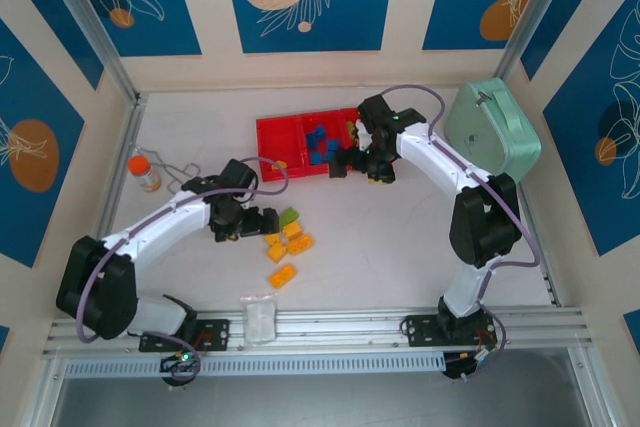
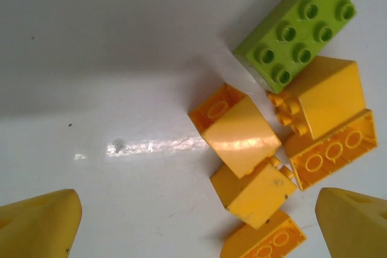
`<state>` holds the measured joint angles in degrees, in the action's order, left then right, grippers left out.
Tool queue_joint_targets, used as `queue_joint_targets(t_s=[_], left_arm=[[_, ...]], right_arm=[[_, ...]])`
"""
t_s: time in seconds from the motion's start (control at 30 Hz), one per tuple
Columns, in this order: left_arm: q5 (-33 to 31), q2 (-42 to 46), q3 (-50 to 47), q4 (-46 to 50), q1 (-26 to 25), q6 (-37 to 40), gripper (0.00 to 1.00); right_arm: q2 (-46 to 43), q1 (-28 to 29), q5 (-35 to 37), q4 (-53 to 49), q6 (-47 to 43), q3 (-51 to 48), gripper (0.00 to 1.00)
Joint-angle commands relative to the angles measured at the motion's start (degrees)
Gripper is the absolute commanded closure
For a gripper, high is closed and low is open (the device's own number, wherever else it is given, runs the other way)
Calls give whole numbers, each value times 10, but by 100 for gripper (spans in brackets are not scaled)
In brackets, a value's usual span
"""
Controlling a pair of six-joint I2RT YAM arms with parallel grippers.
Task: Sort the legos into containers by color
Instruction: Pick up the lego from the center of the table.
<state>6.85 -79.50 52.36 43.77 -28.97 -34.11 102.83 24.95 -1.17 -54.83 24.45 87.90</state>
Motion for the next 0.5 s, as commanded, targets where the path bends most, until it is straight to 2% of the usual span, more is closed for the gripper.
queue_joint_targets(t_s=[0.0,0.3,0.47], left_arm=[[-18,-31,33,6,-8,-18,5],[-23,-116,105,39,-20,-5,15],[-29,-137,110,46,-26,-9,22]], right_arm=[[-28,0,17,-16,-14,-14,1],[-42,-1,36,-17,-18,-45,1],[-46,-2,46,-19,-22,-56,1]])
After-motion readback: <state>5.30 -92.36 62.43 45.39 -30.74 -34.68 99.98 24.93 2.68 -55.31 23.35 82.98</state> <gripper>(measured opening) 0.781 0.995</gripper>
